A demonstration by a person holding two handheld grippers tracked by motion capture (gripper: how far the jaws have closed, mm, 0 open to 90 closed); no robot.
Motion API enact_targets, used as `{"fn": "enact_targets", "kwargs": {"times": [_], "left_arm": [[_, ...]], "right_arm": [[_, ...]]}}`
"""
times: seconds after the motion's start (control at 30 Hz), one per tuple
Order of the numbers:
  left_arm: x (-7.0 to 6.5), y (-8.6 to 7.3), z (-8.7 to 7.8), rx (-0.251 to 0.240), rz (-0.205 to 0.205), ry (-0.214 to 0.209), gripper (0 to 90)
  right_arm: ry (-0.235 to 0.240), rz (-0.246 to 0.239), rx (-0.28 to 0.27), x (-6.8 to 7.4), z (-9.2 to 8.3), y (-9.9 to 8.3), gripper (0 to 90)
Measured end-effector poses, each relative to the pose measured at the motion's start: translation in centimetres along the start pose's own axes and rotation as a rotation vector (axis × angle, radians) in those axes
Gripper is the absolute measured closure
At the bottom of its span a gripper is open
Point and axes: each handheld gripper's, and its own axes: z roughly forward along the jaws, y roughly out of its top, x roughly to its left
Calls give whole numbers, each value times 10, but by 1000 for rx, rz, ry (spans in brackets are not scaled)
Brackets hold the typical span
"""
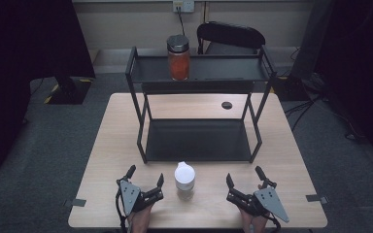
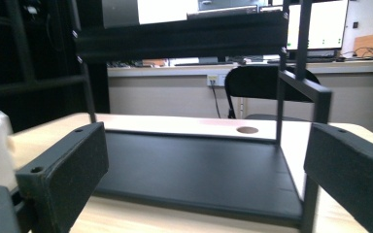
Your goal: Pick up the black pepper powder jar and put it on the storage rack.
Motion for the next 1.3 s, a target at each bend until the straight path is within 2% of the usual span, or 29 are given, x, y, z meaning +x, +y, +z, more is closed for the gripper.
{"fn": "enact_targets", "kwargs": {"times": [0.2,0.33,0.53,0.73,1.07,1.17,1.3], "left_arm": [[0,0,0,0,0,0,5],[0,0,0,0,0,0,7],[0,0,0,0,0,0,8],[0,0,0,0,0,0,8],[0,0,0,0,0,0,9],[0,0,0,0,0,0,10],[0,0,0,0,0,0,12]], "right_arm": [[39,11,-18,21,-3,13,10],[82,-8,-37,36,-1,19,10],[157,-9,-43,52,6,23,11],[196,18,-5,66,16,20,10],[250,-16,73,84,32,16,16],[247,-40,100,90,35,13,66],[251,-30,157,91,41,12,111]]}}
